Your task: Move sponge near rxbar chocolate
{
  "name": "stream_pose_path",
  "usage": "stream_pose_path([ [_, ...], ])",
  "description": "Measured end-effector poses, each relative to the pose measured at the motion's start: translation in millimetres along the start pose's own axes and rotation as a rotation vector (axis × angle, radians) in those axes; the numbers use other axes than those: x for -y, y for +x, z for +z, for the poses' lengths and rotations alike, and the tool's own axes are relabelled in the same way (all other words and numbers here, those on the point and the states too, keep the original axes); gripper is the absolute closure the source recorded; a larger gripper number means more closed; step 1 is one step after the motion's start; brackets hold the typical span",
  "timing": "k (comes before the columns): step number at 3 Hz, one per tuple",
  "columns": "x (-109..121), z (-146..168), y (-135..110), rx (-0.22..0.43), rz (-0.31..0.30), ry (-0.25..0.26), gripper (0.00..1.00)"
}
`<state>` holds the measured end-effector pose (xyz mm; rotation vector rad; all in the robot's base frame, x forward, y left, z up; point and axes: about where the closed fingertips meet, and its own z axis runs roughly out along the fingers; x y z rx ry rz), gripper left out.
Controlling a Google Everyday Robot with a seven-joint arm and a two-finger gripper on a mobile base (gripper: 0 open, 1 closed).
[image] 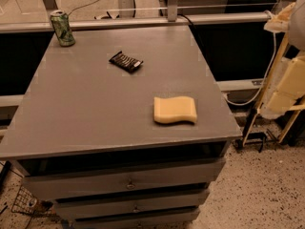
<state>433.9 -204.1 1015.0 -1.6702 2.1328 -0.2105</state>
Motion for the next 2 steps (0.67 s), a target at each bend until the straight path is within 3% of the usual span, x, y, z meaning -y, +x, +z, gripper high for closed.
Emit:
stream_pose_path([
  [1, 0, 0, 0, 0.000, 0.000, 0.000, 0.00],
  [2, 0, 23, -10, 0.018, -0.025, -0.047, 0.00],
])
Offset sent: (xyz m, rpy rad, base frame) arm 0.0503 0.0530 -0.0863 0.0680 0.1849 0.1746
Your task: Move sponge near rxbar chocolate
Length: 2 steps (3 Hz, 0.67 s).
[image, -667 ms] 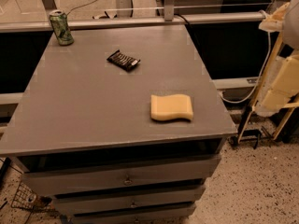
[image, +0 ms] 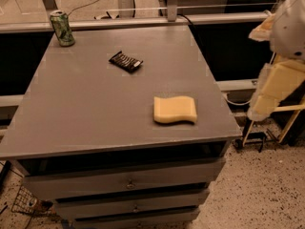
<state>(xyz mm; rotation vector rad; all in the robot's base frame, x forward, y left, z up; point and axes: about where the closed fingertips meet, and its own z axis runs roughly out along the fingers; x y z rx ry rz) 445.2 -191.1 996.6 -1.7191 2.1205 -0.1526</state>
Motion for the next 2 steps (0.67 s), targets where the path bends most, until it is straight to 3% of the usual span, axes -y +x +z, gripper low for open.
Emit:
stream_pose_path([
  [2, -10, 117, -43, 0.090, -0.100, -0.246, 0.00],
])
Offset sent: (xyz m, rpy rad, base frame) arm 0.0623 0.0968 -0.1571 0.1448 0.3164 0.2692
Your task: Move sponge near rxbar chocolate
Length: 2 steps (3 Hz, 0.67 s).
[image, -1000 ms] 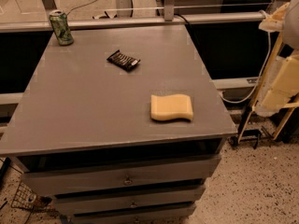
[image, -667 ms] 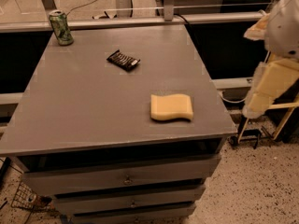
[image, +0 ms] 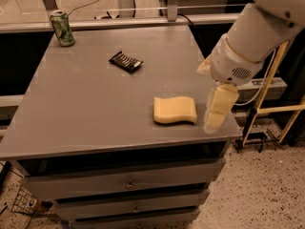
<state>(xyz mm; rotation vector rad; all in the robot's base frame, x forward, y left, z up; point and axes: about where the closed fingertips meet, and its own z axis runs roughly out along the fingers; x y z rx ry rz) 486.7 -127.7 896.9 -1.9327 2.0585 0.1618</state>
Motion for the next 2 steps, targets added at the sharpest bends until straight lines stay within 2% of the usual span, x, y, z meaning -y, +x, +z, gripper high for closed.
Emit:
stream_pose_path([
  [1, 5, 38, -3, 0.016, -0.007, -0.065, 0.00],
  [2, 16, 58, 1, 0.030, 0.012, -0.085, 0.00],
])
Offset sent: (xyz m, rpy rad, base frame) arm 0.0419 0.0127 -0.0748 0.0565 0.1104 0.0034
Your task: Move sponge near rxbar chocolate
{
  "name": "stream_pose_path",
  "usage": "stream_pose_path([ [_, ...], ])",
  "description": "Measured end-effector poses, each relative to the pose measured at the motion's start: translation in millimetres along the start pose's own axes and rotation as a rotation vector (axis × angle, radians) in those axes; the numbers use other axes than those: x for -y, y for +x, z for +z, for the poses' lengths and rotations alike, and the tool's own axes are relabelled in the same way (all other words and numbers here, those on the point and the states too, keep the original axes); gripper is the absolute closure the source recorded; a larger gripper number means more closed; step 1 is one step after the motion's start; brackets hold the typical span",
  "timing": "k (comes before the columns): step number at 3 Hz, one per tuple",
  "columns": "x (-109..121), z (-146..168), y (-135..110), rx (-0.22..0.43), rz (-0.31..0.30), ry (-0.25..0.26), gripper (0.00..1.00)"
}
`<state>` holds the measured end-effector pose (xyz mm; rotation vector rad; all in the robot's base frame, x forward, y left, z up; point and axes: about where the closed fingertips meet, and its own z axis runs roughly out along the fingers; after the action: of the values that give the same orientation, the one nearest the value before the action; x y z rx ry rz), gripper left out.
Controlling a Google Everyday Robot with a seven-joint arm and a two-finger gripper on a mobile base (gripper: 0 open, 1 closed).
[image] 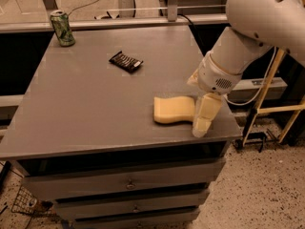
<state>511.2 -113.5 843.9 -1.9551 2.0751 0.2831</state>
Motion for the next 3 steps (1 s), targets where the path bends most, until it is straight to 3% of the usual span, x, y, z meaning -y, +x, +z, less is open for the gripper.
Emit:
stream_pose_path([
  [1, 9, 9, 2, 0.013, 0.008, -0.005, 0.16],
  [2, 16, 13, 1, 0.023, 0.015, -0.009, 0.39],
  [3, 26, 9, -1, 0.067, 0.038, -0.003, 0.70],
])
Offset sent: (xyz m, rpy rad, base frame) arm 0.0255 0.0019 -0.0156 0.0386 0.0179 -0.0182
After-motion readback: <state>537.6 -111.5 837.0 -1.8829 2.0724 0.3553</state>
